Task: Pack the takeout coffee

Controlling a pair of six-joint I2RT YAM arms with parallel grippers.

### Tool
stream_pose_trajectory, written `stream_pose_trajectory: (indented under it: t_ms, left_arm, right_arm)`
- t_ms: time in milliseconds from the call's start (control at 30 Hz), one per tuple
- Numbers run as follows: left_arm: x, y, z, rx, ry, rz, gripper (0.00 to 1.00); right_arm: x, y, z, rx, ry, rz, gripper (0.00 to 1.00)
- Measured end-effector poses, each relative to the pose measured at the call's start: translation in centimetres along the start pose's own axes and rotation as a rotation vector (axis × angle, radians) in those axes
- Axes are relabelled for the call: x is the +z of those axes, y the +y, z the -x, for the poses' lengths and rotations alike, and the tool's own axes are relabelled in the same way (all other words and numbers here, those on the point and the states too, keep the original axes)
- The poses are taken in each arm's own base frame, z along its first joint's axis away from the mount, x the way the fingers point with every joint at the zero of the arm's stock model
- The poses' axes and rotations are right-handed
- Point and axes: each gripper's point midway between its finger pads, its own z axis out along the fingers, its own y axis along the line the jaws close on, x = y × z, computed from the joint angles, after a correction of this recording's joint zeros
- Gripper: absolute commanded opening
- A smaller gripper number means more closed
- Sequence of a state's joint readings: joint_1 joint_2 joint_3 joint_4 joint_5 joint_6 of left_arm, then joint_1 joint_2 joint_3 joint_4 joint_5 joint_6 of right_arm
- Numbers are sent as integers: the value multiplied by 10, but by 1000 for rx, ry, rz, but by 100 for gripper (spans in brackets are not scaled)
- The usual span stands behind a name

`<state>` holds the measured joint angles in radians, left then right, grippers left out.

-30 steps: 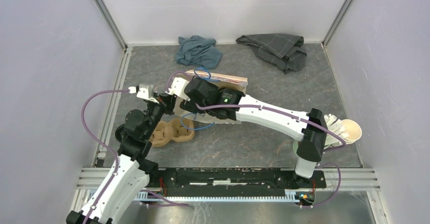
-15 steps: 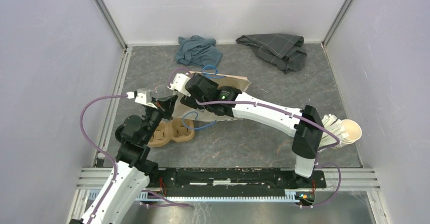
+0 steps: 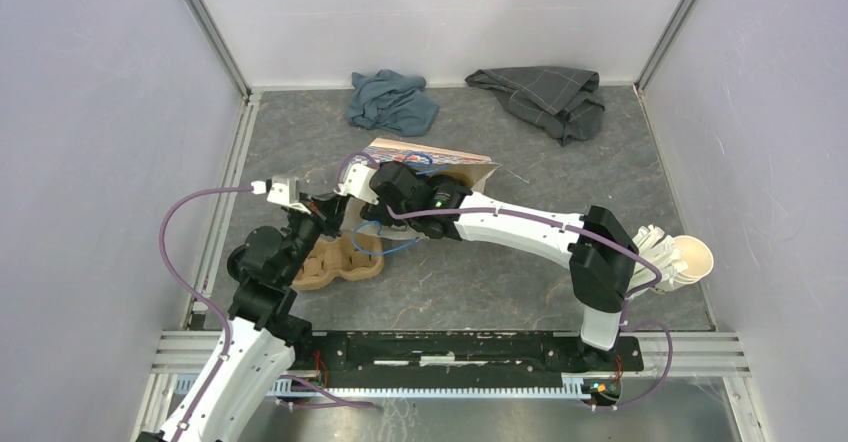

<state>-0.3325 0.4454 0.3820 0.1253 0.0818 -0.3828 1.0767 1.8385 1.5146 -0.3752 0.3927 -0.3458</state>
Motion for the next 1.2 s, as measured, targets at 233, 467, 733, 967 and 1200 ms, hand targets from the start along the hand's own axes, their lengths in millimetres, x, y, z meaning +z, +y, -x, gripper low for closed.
stream_pose_trajectory:
  t_ms: [233,467,733,967,1200]
  left_arm:
    - [0,2,-5,-3,22,6,2]
    - [-2,1,-4,-3,24,7,2]
    - [-5,1,-4,-4,35,11,2]
    - [-6,0,-6,-29,43,10,2]
    - [-8,-2,-6,-52,46,9,2]
  right_arm:
    - [4,-1,0,10,-26,-18,74]
    - [4,-4,-2,11,-18,-30,74]
    - [4,-6,-5,12,-8,-40,74]
    - [5,-14,-5,24,-2,-71,74]
    - [9,-14,-5,29,-4,-67,74]
